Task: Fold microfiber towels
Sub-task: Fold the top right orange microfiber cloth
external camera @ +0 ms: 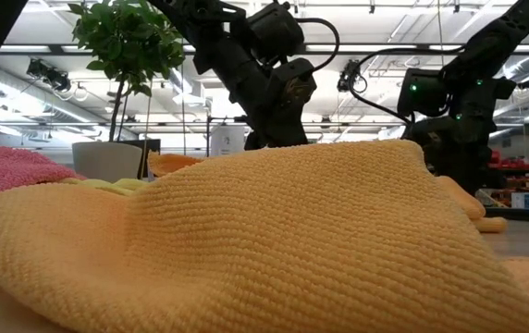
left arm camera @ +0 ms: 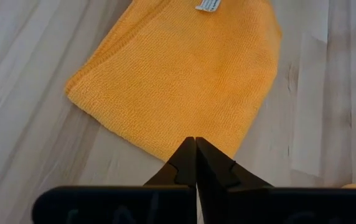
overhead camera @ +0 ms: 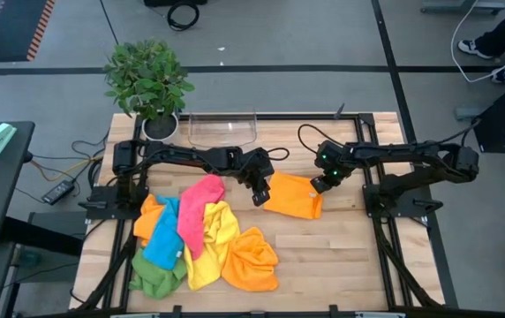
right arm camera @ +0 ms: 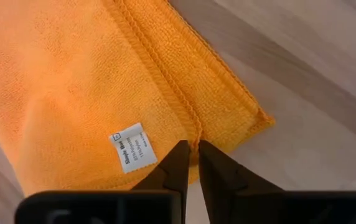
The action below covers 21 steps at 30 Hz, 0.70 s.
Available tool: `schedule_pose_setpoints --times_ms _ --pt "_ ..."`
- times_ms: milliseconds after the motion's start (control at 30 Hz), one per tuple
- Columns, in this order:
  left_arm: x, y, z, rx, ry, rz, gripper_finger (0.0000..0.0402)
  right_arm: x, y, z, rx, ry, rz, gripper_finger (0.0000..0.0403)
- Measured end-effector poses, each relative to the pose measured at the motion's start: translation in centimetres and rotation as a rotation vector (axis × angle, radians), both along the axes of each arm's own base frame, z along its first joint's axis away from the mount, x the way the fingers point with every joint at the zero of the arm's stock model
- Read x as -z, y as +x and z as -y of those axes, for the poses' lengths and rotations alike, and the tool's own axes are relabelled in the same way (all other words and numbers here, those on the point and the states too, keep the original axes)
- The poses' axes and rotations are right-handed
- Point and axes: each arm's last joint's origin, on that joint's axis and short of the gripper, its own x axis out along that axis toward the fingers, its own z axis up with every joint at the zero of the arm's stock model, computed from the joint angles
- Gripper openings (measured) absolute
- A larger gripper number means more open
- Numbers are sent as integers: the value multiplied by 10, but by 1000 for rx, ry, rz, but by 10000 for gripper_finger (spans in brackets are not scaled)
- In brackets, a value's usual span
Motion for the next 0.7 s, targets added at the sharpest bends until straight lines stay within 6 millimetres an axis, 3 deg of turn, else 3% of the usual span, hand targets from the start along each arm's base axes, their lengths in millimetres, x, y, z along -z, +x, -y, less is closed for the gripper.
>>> schedule_pose_setpoints --times_ms 233,467,700 --pt "0 0 0 -1 -1 0 16 -4 0 0 -2 -6 9 39" --pt "0 0 0 -1 -1 0 15 -22 5 3 -15 -44 48 39" --pt "0 0 0 -1 -1 -1 13 -27 1 5 2 -75 -18 39"
